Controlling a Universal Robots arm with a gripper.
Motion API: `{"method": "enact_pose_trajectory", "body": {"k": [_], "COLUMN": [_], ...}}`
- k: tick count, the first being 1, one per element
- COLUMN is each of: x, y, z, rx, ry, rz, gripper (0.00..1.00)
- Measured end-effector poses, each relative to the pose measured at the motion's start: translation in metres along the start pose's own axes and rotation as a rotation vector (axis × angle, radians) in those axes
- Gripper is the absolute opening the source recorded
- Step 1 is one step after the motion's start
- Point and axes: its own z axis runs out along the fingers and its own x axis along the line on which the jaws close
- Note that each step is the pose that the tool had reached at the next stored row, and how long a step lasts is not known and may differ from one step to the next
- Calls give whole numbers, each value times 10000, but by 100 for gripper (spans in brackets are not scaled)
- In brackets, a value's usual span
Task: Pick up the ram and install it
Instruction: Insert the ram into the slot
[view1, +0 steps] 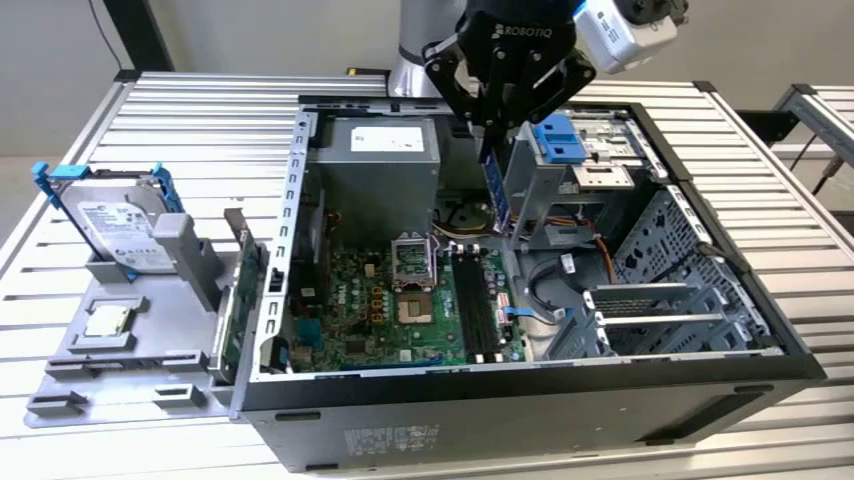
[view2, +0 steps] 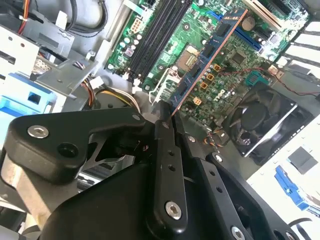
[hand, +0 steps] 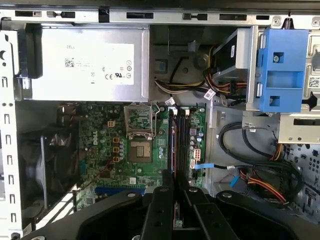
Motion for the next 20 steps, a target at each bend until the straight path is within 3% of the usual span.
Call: {"method": "enact_pose_trajectory", "body": {"k": [9, 20], "x": [-74, -85], "y": [1, 1], "z": [32, 44], "rx": [8, 25], "ry": [0, 0], "rz": [8, 13], "gripper": [0, 0]}}
